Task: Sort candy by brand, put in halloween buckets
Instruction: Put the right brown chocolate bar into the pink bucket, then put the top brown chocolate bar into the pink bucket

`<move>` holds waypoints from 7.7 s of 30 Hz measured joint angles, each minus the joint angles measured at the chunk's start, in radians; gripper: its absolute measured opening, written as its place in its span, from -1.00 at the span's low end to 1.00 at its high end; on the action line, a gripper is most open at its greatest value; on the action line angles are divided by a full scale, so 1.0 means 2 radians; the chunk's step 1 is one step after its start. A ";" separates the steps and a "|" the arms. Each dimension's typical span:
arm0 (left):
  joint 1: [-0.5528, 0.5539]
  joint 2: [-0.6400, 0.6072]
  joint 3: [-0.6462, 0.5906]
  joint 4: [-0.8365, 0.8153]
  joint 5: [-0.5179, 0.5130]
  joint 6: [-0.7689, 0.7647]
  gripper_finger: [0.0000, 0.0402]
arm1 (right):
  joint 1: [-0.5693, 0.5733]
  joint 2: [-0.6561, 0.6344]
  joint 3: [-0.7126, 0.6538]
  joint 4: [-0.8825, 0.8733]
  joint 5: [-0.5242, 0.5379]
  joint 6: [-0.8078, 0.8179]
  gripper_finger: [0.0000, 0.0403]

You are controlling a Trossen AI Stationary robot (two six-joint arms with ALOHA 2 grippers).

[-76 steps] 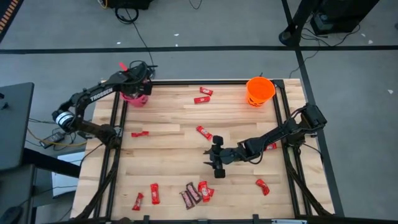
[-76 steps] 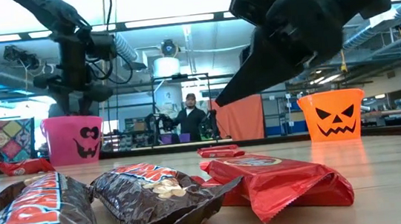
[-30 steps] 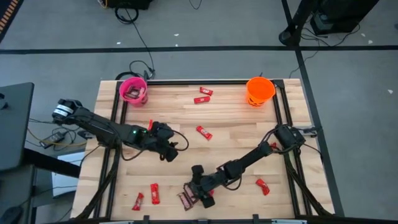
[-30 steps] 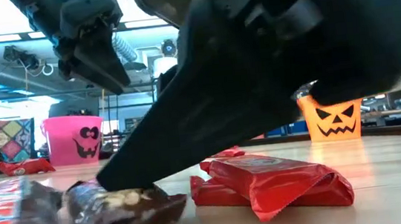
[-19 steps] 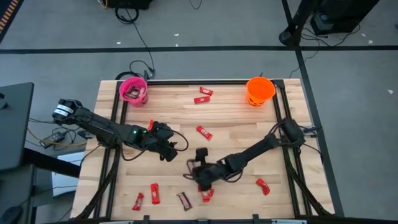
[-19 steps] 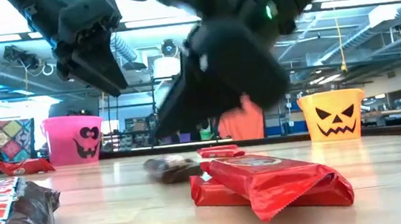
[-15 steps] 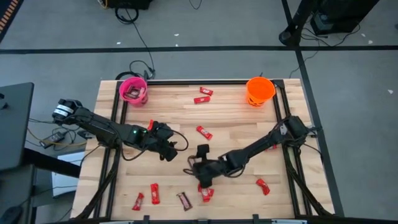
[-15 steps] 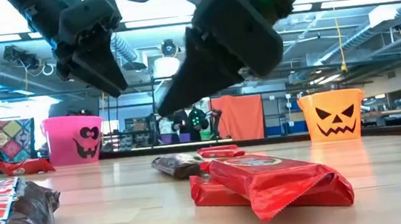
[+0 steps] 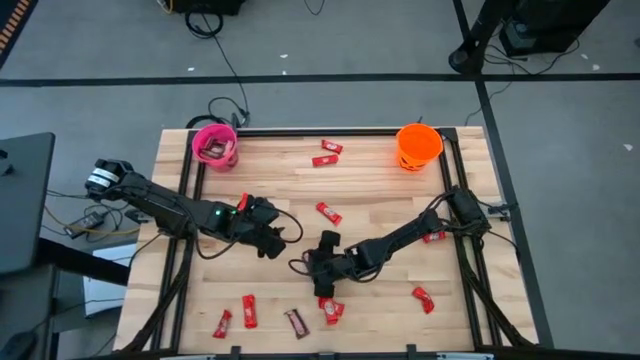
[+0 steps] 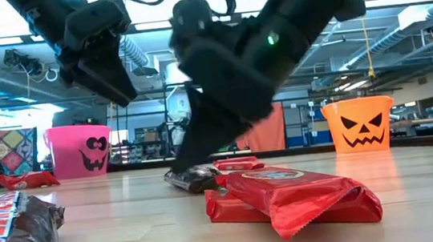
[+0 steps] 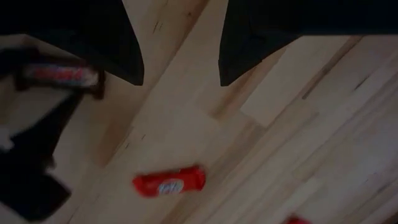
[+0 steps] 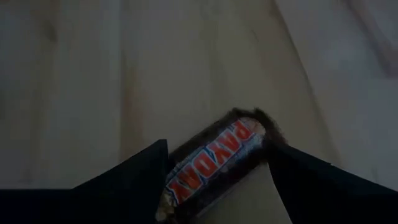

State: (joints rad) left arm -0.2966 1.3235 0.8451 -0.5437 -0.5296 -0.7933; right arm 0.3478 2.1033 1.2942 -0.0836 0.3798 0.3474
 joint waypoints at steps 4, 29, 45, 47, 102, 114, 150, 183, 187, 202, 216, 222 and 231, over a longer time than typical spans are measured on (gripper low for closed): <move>0.000 0.007 0.000 -0.011 0.004 -0.012 0.05 | -0.002 0.003 -0.002 -0.016 0.016 0.002 0.42; -0.003 0.148 0.000 0.097 0.044 0.006 0.05 | -0.008 -0.008 -0.004 -0.081 -0.047 -0.159 -0.22; -0.029 0.176 0.000 0.266 0.074 0.125 0.05 | 0.023 -0.031 -0.005 -0.072 0.064 -0.240 -0.37; -0.028 0.176 0.000 0.267 0.074 0.125 0.05 | 0.028 -0.039 -0.005 -0.065 0.072 -0.242 -0.37; -0.026 0.175 0.000 0.174 0.136 0.037 -0.19 | -0.075 -0.047 -0.012 -0.120 -0.173 -0.327 0.29; -0.034 0.175 0.000 0.194 0.117 0.027 -0.19 | -0.093 -0.047 -0.013 -0.132 -0.185 -0.292 0.26; -0.107 0.176 0.000 0.187 0.050 -0.026 -0.19 | -0.095 -0.047 -0.013 -0.101 -0.209 -0.072 -0.13; -0.093 0.236 0.001 0.257 0.069 -0.040 -0.19 | -0.105 -0.019 -0.012 -0.087 -0.212 -0.058 -0.62; -0.092 0.227 0.001 0.226 0.069 -0.037 -0.19 | -0.106 -0.032 -0.015 -0.088 -0.204 -0.092 -0.94; -0.107 0.107 0.001 0.084 -0.050 -0.022 -0.19 | -0.104 -0.077 -0.014 -0.016 -0.050 -0.211 -0.98; 0.000 0.085 -0.053 0.071 -0.026 0.095 -0.19 | -0.140 -0.078 -0.014 0.074 0.052 -0.318 -0.98; 0.018 0.063 -0.075 0.079 0.004 0.117 -0.19 | -0.158 -0.078 -0.013 0.071 0.059 -0.339 -0.98; 0.047 0.062 -0.072 0.116 0.020 0.146 -0.19 | -0.153 -0.079 -0.013 0.068 0.046 -0.368 -0.98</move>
State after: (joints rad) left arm -0.2033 1.4471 0.7017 -0.3108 -0.4897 -0.5016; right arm 0.0424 1.9457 1.2678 0.0526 0.4713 -0.3881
